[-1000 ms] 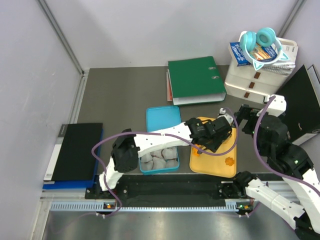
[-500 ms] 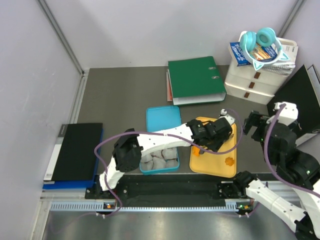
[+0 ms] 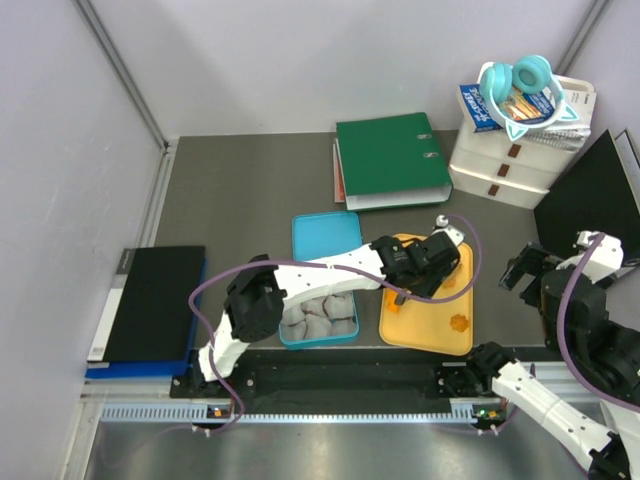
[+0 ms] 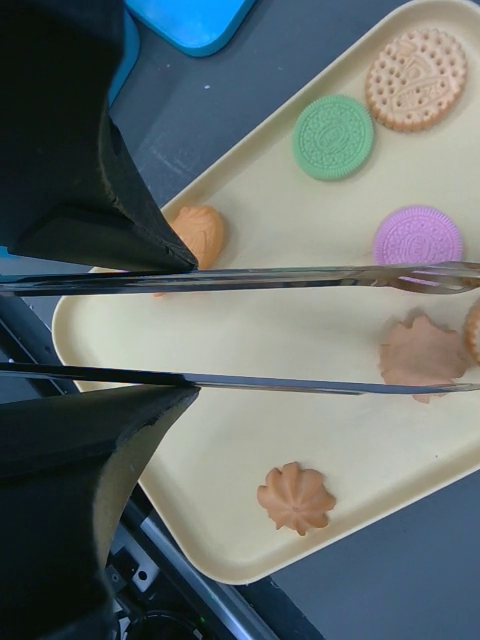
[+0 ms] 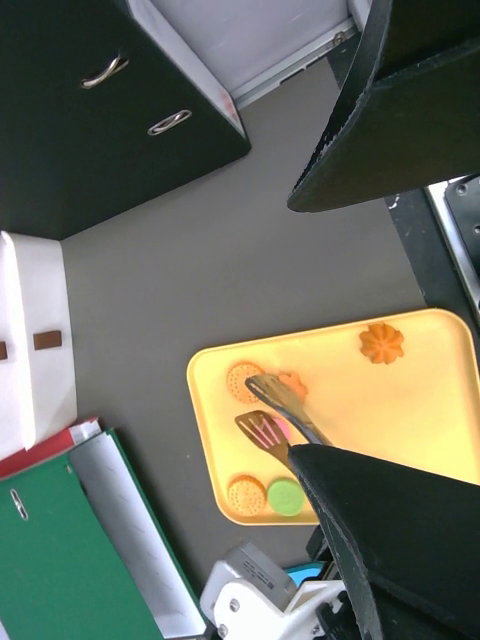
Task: Pack the cookies
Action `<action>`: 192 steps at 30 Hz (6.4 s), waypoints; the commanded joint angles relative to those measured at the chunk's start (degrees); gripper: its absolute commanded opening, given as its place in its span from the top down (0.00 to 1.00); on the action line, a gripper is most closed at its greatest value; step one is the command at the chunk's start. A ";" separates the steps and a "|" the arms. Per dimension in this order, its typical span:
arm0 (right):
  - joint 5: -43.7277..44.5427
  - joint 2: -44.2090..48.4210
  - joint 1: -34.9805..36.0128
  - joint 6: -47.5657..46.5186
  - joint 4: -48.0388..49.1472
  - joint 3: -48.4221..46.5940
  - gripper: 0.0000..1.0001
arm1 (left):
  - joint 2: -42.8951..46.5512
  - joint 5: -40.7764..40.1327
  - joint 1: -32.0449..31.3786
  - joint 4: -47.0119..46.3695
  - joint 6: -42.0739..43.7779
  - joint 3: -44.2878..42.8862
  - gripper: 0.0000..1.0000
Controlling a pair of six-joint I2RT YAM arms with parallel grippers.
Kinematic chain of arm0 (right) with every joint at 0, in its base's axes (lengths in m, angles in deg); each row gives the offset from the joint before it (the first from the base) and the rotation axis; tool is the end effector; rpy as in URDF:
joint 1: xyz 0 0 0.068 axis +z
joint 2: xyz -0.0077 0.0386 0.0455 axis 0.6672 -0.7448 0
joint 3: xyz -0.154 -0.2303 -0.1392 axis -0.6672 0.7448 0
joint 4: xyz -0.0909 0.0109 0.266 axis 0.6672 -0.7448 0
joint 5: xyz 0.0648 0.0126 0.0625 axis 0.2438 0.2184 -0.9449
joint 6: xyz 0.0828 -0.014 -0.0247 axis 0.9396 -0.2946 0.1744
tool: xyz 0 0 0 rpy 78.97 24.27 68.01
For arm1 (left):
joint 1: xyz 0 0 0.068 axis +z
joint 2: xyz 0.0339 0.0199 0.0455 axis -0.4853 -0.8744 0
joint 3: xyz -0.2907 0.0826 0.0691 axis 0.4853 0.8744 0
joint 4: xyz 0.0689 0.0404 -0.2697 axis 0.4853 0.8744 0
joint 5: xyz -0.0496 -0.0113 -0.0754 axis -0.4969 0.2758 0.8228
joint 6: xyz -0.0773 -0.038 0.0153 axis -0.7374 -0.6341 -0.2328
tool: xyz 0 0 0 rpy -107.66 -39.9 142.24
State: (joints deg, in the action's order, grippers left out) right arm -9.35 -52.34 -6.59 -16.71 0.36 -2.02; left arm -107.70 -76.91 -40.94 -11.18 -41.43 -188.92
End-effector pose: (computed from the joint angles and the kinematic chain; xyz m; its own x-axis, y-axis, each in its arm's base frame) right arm 0.0496 -0.0360 0.3929 -0.2782 0.2369 -0.9309 0.3435 0.9295 0.1339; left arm 0.1982 -0.5008 0.2520 -0.6196 0.4928 -0.6110 0.6851 0.7194 -0.1145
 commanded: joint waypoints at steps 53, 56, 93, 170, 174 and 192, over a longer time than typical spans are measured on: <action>-1.88 -2.58 0.68 -3.62 7.52 -2.00 0.01 | 15.44 -12.00 -1.22 8.10 0.47 4.64 0.61; -2.59 -2.84 0.59 -4.32 9.28 -1.21 0.01 | 20.71 -15.97 -1.30 10.48 -1.10 6.57 0.61; -11.64 -10.49 0.68 -4.67 21.24 5.21 0.01 | 48.41 -12.11 -9.65 36.15 -29.06 28.63 0.68; -3.03 -6.19 0.59 -8.80 11.48 -5.25 0.01 | 0.26 -3.50 -0.34 -2.43 8.12 -5.54 0.45; -2.41 -5.92 0.59 -9.07 11.04 -5.34 0.01 | -2.38 -1.57 0.45 -2.97 8.38 -8.53 0.44; -1.01 -4.43 0.68 -8.63 10.78 -3.50 0.01 | -6.08 -0.42 0.54 -2.35 8.56 -7.40 0.44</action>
State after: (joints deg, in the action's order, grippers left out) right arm -11.32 -57.74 -6.39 -25.00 11.26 -5.28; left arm -114.15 -76.74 -40.53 -11.40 -33.29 -197.24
